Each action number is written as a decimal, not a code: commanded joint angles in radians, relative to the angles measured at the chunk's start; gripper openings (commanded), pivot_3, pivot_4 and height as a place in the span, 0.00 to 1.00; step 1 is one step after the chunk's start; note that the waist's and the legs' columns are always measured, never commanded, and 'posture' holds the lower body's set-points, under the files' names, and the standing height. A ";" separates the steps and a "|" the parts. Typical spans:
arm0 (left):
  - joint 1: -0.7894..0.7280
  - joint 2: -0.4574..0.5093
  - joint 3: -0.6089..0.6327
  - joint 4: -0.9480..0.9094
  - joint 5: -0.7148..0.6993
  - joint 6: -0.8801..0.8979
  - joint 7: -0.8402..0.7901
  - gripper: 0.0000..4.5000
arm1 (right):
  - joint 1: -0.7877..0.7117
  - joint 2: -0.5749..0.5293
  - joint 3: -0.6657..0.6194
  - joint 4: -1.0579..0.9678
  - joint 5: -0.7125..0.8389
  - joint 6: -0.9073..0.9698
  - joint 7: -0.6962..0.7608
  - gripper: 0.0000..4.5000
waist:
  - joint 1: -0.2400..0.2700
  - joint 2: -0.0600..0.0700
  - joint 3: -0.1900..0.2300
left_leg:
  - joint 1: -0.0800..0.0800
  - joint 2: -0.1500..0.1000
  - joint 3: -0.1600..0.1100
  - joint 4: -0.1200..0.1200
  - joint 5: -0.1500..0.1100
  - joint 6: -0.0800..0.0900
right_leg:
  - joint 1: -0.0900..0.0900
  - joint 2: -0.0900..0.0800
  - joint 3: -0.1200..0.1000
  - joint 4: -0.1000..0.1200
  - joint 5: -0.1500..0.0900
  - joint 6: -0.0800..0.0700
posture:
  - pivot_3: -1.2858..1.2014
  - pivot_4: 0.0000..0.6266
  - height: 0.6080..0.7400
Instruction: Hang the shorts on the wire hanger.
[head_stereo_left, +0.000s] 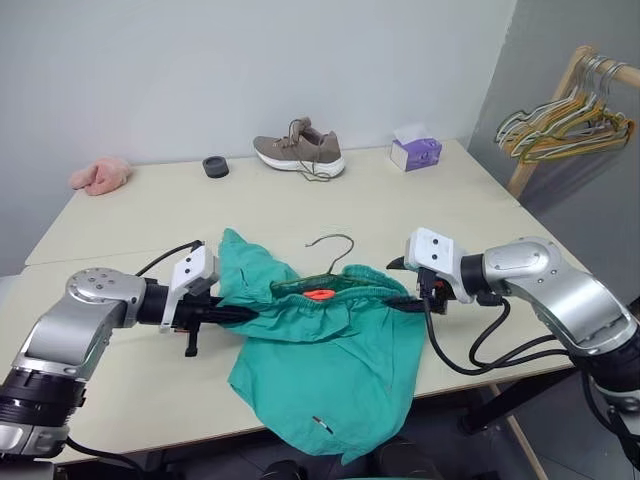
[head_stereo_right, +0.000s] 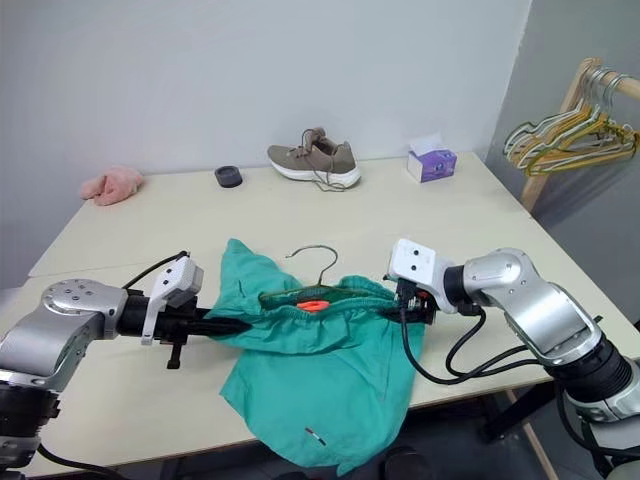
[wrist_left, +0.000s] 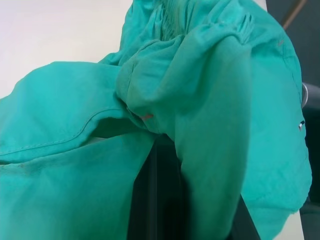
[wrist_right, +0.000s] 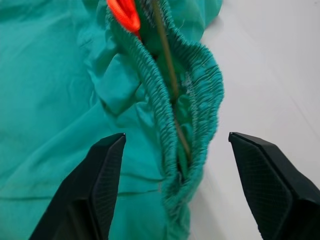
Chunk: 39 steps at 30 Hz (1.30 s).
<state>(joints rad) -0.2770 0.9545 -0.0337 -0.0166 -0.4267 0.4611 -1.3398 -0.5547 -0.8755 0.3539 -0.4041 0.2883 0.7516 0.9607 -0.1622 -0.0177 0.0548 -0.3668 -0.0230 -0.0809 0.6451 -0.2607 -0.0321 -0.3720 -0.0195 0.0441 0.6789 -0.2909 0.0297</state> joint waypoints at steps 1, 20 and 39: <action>-0.006 0.001 0.033 -0.031 -0.018 0.006 0.004 0.00 | 0.034 -0.027 -0.041 0.015 -0.029 -0.024 -0.001 0.74 | -0.001 0.000 0.000 | 0.000 0.000 0.000 0.000 0.000 0.000 | 0.000 0.000 0.000 0.000 0.000 0.000 | 0.44 0.00 1.00; -0.007 -0.012 0.026 -0.036 0.000 -0.011 0.009 0.00 | -0.090 0.230 0.091 0.329 -0.151 -0.160 0.077 0.24 | -0.008 0.000 0.000 | 0.001 0.000 0.000 0.000 0.000 0.000 | 0.000 0.000 0.000 0.001 0.000 0.000 | 0.45 0.00 1.00; -0.088 -0.123 0.168 0.201 0.022 -0.120 0.204 0.62 | 0.019 0.155 -0.057 0.138 -0.029 0.137 0.083 0.00 | -0.006 0.000 0.000 | 0.001 0.000 -0.001 0.000 0.000 0.000 | 0.000 0.000 0.000 0.001 0.000 0.000 | 0.43 0.00 1.00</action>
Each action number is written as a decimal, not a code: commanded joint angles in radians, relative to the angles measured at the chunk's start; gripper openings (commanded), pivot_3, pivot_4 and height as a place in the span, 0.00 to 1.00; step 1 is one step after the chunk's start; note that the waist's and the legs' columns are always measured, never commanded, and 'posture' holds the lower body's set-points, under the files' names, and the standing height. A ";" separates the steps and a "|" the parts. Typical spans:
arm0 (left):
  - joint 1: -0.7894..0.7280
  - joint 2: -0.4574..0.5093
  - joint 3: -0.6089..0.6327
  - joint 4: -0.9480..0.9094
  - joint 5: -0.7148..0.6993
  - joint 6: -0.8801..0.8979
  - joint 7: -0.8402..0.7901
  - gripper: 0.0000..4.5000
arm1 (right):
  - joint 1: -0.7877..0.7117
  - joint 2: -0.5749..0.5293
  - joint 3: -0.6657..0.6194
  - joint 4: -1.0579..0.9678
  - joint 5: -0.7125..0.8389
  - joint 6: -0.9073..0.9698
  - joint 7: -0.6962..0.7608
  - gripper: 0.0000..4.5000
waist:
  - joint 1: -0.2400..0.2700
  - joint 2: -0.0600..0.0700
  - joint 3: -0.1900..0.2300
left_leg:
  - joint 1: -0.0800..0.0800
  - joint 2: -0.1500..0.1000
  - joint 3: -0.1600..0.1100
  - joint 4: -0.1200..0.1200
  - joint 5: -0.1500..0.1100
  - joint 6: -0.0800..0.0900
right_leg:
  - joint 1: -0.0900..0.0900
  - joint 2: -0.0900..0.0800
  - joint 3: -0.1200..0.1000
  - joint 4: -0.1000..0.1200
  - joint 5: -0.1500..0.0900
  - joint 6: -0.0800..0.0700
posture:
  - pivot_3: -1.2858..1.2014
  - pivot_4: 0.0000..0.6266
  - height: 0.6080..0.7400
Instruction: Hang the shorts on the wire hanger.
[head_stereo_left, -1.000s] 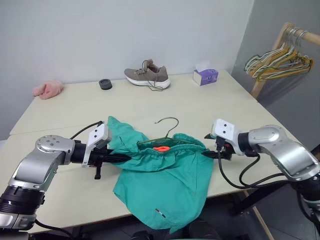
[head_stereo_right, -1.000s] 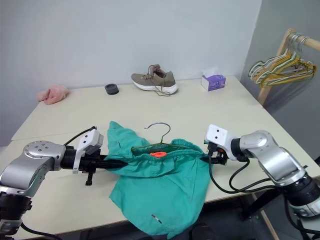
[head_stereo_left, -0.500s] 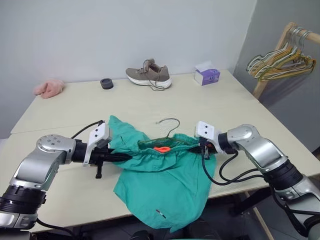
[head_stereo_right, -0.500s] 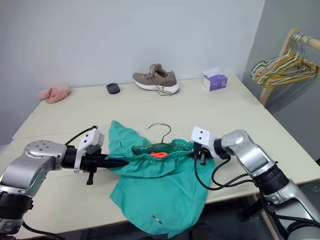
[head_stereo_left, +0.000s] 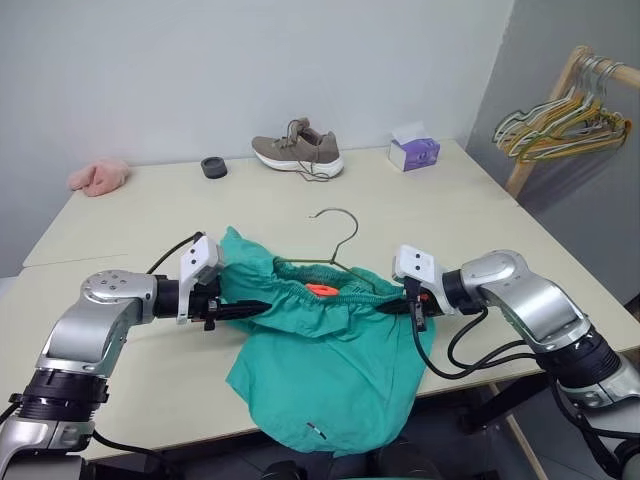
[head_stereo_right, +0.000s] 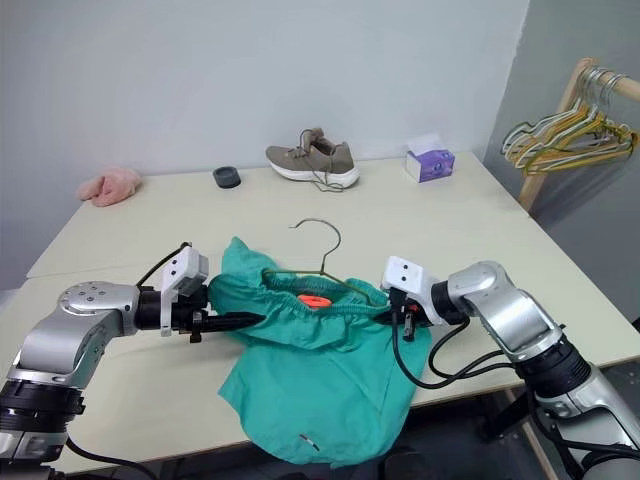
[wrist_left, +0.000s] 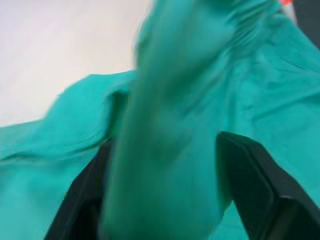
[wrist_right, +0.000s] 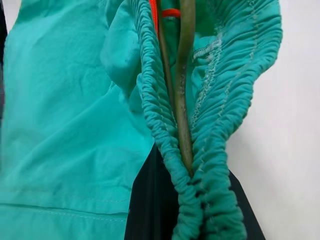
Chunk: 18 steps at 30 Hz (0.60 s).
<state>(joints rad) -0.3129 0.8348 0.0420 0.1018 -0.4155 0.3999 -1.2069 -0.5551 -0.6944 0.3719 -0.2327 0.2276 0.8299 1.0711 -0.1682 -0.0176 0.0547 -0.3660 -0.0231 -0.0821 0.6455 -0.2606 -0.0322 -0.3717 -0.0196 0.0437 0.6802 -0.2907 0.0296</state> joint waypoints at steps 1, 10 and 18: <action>-0.066 -0.005 0.111 0.118 0.012 -0.067 0.096 0.62 | 0.034 -0.032 -0.092 -0.036 0.041 0.084 -0.039 0.00 | 0.000 0.000 0.000 | 0.000 0.000 0.000 0.000 0.000 0.000 | 0.000 0.000 0.000 0.000 0.000 0.000 | 0.43 0.00 1.00; -0.017 -0.041 0.091 0.000 -0.062 0.051 0.075 0.70 | 0.225 -0.045 -0.450 -0.034 0.127 0.340 -0.239 0.00 | 0.001 -0.001 -0.001 | -0.002 -0.001 0.001 0.000 0.000 0.000 | 0.000 -0.002 0.001 0.000 0.000 0.000 | 0.42 0.00 1.00; -0.133 -0.221 -0.066 -0.205 -0.123 0.188 0.114 1.00 | 0.435 -0.058 -0.839 -0.072 0.126 0.506 -0.406 0.00 | -0.006 -0.001 -0.002 | -0.002 -0.001 0.002 0.001 0.000 0.000 | 0.001 0.000 0.001 0.000 0.000 0.001 | 0.38 0.00 1.00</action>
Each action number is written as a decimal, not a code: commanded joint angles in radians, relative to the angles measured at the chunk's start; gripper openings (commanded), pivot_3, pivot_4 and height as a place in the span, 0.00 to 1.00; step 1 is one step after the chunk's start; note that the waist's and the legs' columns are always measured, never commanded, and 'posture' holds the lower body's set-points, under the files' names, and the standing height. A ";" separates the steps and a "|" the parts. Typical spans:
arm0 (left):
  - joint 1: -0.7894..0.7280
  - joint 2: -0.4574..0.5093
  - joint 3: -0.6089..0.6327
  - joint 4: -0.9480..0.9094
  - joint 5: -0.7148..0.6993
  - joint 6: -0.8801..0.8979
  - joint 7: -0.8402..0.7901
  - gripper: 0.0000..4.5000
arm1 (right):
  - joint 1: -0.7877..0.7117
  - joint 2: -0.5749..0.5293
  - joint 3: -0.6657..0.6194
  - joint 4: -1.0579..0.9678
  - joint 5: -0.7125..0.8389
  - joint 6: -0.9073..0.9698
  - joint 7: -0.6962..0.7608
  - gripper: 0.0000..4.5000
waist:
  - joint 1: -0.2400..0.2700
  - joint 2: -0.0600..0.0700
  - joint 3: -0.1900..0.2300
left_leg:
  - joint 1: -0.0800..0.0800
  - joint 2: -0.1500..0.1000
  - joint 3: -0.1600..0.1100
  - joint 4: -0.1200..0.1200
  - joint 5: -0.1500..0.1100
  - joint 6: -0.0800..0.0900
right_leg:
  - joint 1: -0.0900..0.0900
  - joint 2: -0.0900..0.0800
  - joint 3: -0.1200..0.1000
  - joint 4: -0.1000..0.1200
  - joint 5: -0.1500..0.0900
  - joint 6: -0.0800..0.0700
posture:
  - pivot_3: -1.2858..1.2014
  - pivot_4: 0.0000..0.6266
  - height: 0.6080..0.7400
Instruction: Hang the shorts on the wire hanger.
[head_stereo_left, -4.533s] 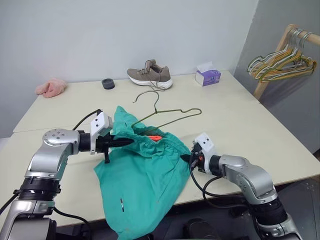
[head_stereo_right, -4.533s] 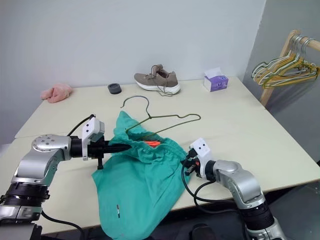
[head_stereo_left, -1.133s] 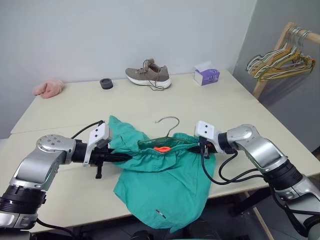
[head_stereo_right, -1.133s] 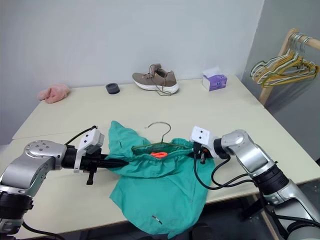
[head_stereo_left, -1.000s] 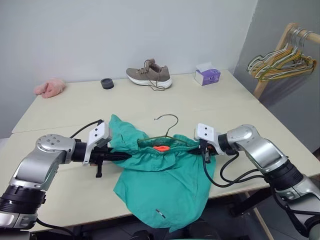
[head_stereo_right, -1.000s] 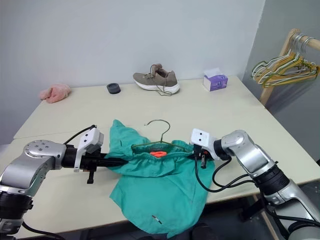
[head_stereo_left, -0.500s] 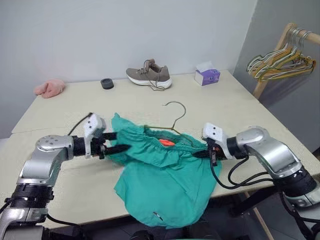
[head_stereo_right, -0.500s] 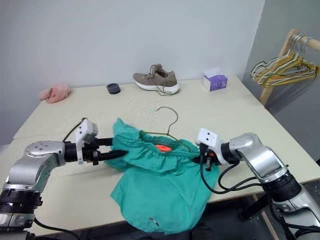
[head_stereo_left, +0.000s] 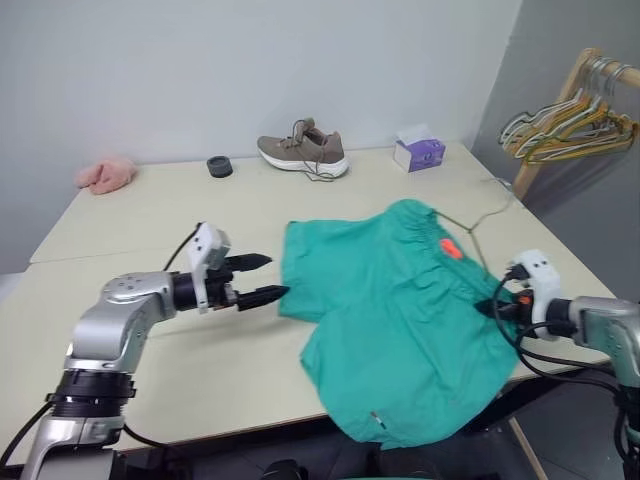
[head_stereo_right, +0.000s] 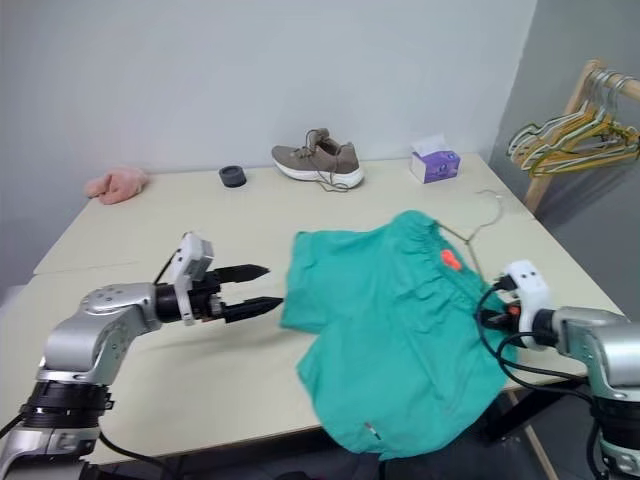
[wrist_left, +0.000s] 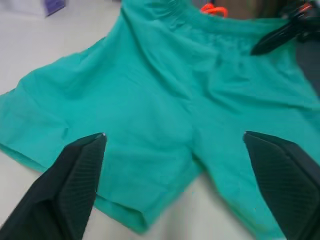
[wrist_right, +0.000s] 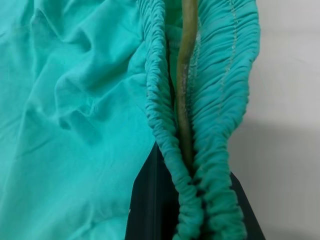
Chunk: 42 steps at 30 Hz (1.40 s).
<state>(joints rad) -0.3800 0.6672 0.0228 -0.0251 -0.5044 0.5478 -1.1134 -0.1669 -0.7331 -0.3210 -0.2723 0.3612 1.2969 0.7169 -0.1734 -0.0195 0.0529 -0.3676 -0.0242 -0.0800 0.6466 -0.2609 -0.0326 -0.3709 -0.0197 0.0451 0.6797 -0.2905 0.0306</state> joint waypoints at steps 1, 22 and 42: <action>-0.089 -0.086 -0.071 -0.090 -0.033 0.050 0.033 1.00 | 0.071 -0.021 -0.197 -0.034 -0.012 0.056 -0.070 0.00 | -0.005 0.002 -0.001 | 0.000 0.000 0.000 0.000 0.000 0.000 | 0.001 0.001 0.000 0.000 0.000 0.000 | 0.38 0.00 1.00; -0.373 -0.422 -0.254 -0.069 0.162 -0.079 0.278 1.00 | -0.190 -0.297 -0.391 0.402 -0.160 -0.140 -0.349 0.00 | -0.195 0.011 -0.007 | 0.005 -0.002 0.010 -0.003 -0.003 0.005 | 0.009 0.006 0.006 -0.006 -0.006 0.008 | 0.36 0.00 1.00; -0.461 -0.435 -0.244 -0.085 0.142 -0.035 0.273 1.00 | -0.567 -0.410 -0.147 0.927 -0.134 -0.118 -0.310 0.00 | -0.195 0.014 -0.006 | 0.007 -0.007 0.007 -0.002 -0.004 0.005 | 0.019 0.000 0.003 -0.017 -0.005 0.013 | 0.37 0.00 1.00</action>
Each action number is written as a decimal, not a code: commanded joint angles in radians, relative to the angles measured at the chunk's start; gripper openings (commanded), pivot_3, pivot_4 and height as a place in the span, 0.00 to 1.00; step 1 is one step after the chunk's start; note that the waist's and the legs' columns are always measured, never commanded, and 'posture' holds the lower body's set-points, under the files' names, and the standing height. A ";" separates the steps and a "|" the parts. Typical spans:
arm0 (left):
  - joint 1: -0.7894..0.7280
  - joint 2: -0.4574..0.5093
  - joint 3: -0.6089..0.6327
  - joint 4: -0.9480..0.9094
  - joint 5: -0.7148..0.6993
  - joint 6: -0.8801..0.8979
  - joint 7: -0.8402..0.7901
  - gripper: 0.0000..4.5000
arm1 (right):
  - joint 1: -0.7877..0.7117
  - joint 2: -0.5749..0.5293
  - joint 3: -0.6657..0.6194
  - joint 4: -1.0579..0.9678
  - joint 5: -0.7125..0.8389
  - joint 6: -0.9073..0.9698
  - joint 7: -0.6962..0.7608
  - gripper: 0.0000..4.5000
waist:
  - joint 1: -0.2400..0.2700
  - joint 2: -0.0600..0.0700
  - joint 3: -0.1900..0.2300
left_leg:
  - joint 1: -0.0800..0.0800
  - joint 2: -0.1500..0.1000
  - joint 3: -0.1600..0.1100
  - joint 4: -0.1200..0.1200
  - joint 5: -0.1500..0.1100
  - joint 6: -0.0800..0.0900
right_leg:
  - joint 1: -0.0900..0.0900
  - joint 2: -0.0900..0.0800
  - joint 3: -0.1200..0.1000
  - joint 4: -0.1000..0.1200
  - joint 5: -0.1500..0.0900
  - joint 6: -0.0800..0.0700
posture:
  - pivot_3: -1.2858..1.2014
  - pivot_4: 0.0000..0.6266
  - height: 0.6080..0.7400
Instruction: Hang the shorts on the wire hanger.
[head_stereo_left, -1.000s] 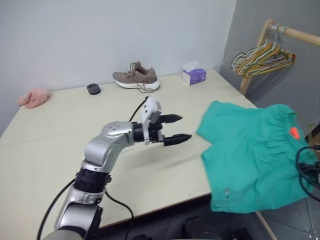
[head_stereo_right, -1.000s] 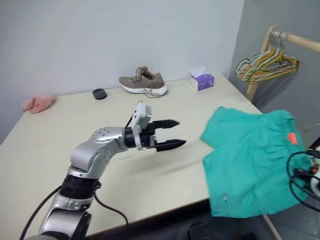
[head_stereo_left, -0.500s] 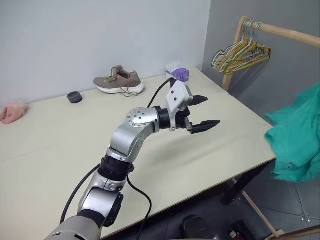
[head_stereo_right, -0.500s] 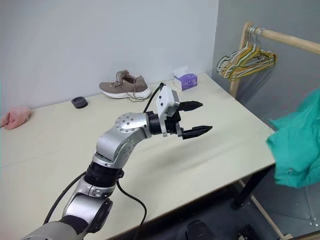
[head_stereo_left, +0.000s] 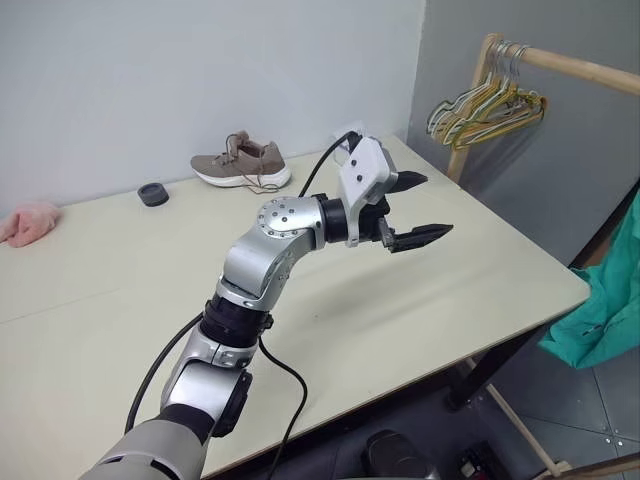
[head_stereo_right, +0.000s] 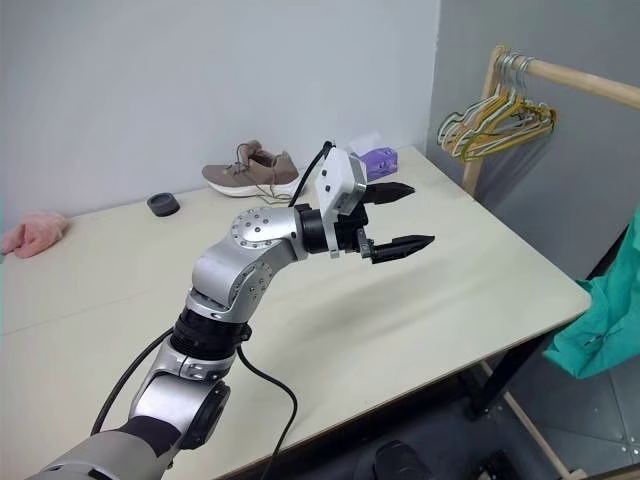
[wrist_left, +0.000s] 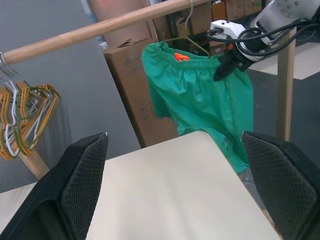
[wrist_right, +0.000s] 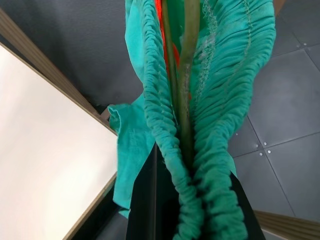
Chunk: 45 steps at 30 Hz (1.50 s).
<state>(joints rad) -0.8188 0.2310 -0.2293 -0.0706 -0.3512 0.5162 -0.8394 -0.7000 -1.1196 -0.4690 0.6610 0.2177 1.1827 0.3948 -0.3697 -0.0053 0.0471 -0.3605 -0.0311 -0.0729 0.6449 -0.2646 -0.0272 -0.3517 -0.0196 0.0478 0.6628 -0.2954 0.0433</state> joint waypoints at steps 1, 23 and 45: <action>-0.022 0.000 0.008 -0.039 -0.009 -0.004 -0.003 1.00 | -0.047 -0.019 -0.014 -0.006 0.021 -0.014 0.011 0.00 | 0.003 0.000 0.000 | 0.000 0.000 0.000 0.000 0.000 0.000 | 0.000 0.000 0.000 0.000 0.000 0.000 | 0.37 0.00 1.00; 0.009 0.035 0.006 -0.012 0.031 -0.031 -0.020 1.00 | 0.032 0.058 -0.250 -0.225 0.099 -0.378 -0.070 1.00 | 0.004 0.002 0.000 | 0.000 -0.001 0.000 0.000 0.000 0.000 | 0.000 -0.001 0.001 0.000 0.000 0.001 | 0.37 0.00 1.00; 0.098 0.135 0.027 -0.053 0.047 -0.019 0.022 1.00 | 0.539 -0.089 -0.289 -0.634 0.283 0.142 0.294 1.00 | 0.069 0.003 0.000 | -0.001 -0.001 -0.003 0.002 0.000 0.000 | 0.001 0.000 -0.001 0.000 0.000 0.001 | 0.38 0.00 1.00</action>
<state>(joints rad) -0.7029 0.3644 -0.2249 -0.1022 -0.3035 0.5109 -0.8181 -0.1611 -1.1710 -0.7260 0.0860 0.4773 1.3398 0.6357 -0.3006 -0.0026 0.0473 -0.3613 -0.0323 -0.0752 0.6463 -0.2648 -0.0269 -0.3510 -0.0201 0.0467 0.6628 -0.2950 0.0449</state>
